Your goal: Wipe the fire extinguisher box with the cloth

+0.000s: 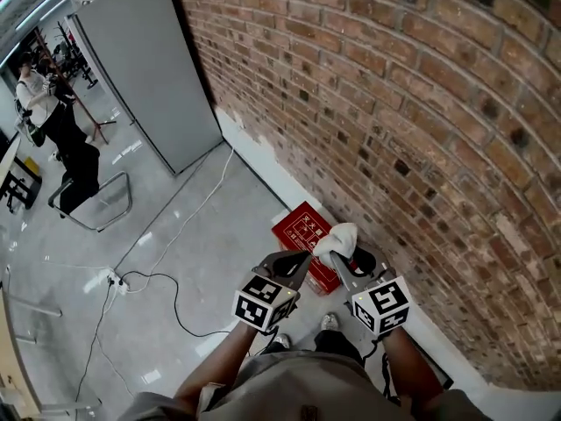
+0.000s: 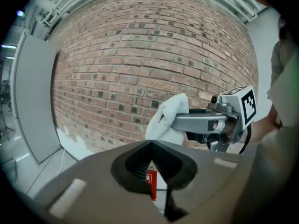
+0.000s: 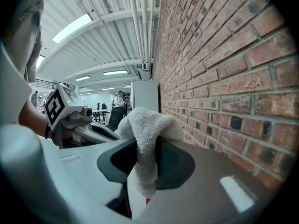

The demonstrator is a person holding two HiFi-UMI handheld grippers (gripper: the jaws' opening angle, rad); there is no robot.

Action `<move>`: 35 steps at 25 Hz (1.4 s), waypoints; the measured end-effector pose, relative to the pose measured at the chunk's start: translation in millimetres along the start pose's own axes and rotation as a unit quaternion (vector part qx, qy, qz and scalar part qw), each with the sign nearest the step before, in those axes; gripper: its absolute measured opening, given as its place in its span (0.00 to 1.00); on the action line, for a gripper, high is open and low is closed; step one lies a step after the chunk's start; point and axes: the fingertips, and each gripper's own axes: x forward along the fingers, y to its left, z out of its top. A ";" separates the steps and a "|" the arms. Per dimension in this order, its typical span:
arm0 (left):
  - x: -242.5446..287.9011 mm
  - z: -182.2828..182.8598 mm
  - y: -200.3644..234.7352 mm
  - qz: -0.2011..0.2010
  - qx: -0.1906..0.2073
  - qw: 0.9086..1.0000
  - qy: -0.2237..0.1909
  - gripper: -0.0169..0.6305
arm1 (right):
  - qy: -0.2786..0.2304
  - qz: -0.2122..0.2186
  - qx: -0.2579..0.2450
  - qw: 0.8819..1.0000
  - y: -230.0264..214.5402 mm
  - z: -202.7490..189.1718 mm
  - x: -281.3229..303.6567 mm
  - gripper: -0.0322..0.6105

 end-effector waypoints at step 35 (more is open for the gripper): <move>10.3 26.8 -32.7 0.056 0.003 0.998 -0.023 0.03 | -0.013 0.081 -0.036 0.996 -25.1 15.9 -34.3 0.23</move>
